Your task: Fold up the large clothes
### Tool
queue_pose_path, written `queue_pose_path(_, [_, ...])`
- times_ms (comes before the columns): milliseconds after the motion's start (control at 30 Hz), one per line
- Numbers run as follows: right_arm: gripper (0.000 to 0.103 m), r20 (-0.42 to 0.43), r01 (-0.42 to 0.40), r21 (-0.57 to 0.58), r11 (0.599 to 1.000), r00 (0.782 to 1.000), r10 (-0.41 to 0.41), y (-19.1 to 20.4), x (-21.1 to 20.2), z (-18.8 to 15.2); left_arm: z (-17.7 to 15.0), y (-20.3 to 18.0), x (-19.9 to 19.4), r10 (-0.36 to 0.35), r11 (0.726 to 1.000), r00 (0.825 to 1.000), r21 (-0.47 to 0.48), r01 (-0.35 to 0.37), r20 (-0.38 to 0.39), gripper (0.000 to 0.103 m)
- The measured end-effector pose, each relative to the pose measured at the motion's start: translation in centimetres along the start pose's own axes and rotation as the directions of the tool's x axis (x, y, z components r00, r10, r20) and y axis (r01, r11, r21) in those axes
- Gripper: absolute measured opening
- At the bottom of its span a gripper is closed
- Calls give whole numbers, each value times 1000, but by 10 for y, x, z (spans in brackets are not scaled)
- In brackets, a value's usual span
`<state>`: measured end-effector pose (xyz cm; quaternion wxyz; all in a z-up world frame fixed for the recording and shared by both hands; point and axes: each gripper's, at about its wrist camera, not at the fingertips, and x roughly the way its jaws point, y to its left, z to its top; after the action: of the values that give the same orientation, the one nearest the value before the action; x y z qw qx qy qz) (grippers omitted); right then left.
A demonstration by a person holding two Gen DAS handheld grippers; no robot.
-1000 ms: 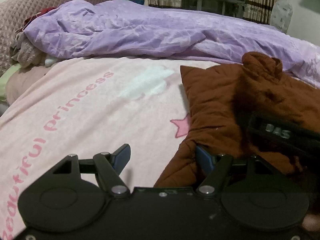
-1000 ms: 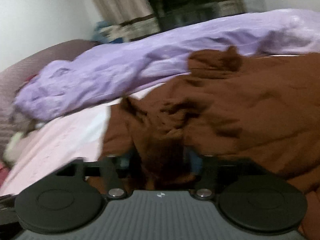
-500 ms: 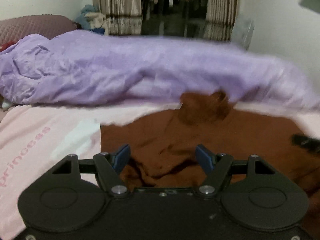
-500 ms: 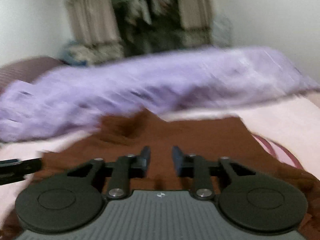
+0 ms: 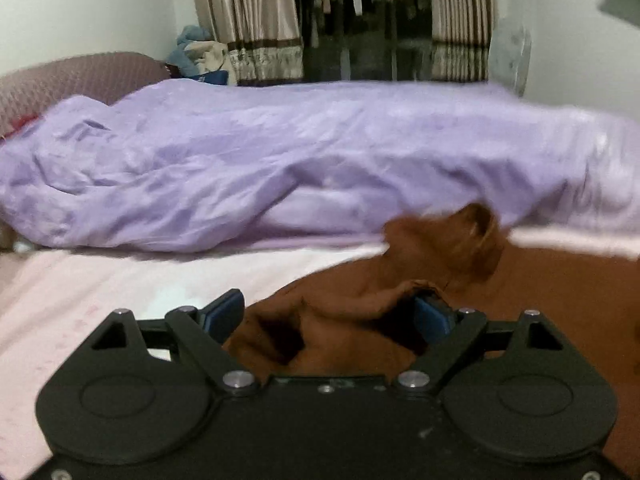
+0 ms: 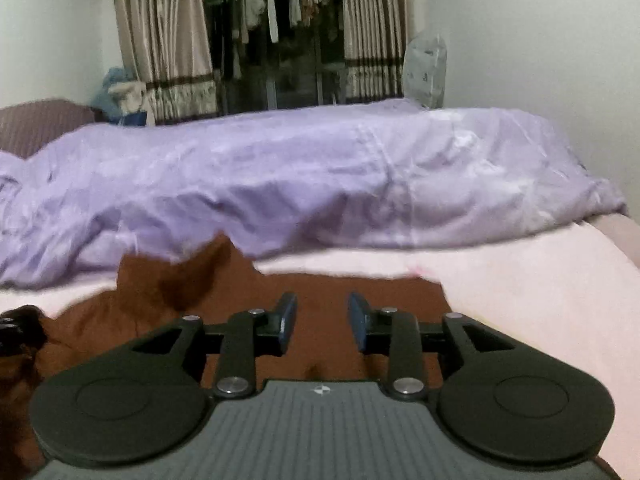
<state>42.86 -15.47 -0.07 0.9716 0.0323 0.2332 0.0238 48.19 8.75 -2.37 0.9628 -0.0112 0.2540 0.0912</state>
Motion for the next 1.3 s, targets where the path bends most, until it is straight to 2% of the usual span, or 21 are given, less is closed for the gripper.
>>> queue_pose_path(33, [14,2,-22,10,1000,1000,22,5,11,3,0,-5,10,-23,1000,1000,-16,23,-2,91])
queue_pose_path(100, [6,-18,-92,24,995,996,93,17,34,2,-3,-17,34,13,1000,997,-10,-13,-81,91])
queue_pose_path(167, [6,-76,-135,50,990,987,139,32,60,-4,-6,-26,46,140,990,976,33,-136,-168,93])
queue_pose_path(200, [7,-96,-153,52,987,983,157,37,70,-11,-8,-25,41,155,988,976,31,-152,-155,92])
queue_pose_path(267, [12,-117,-153,37,988,981,156,46,84,-32,-2,-14,17,143,989,984,-19,-146,-102,91])
queue_pose_path(333, [17,-173,-137,16,990,975,138,54,94,-43,13,-1,-6,113,989,989,-88,-121,-93,91])
queue_pose_path(400, [20,-151,-162,-5,987,976,159,58,82,-38,27,4,-33,20,987,999,-157,-25,-32,92])
queue_pose_path(433, [20,-152,-198,8,980,969,197,60,77,-36,28,0,-41,-4,990,1000,-144,4,0,93])
queue_pose_path(500, [21,-156,-254,11,967,955,253,64,72,-33,25,-12,-43,37,997,999,-68,-36,11,93])
queue_pose_path(567, [21,-157,-236,-13,972,960,231,65,72,-33,20,-17,-38,128,991,992,-34,-128,-1,93])
queue_pose_path(600, [21,-162,-234,-6,972,960,230,63,73,-32,18,-13,-38,117,992,993,-45,-117,-21,91])
queue_pose_path(667, [22,-166,-248,30,968,954,249,56,72,-23,16,4,-44,80,992,995,-89,-85,-60,83])
queue_pose_path(767, [28,-113,-237,48,970,964,241,43,62,-8,-1,18,-60,44,993,988,-103,-60,-148,17])
queue_pose_path(833, [30,-73,-227,40,973,971,229,39,52,0,-13,33,-57,20,992,978,-116,-45,-207,16])
queue_pose_path(900, [31,-36,-225,34,974,973,226,36,42,8,-32,36,-52,45,994,963,-86,-71,-266,16])
queue_pose_path(967, [35,-9,-232,39,972,972,233,34,37,14,-43,39,-45,50,993,956,-89,-79,-290,20])
queue_pose_path(1033, [36,4,-242,41,970,970,242,34,35,16,-47,35,-34,69,993,960,-72,-92,-271,31])
queue_pose_path(1100, [37,2,-239,36,970,971,239,35,38,16,-44,30,-19,109,992,969,-41,-121,-224,61])
queue_pose_path(1167, [37,-15,-232,34,972,973,232,37,43,15,-42,31,-9,134,989,953,-17,-144,-270,74])
queue_pose_path(1233, [37,-22,-229,31,973,973,229,36,43,17,-36,42,-12,109,989,942,-64,-136,-318,81])
queue_pose_path(1300, [37,-1,-231,29,973,973,231,34,39,18,-28,54,-39,32,984,963,-162,-78,-266,103])
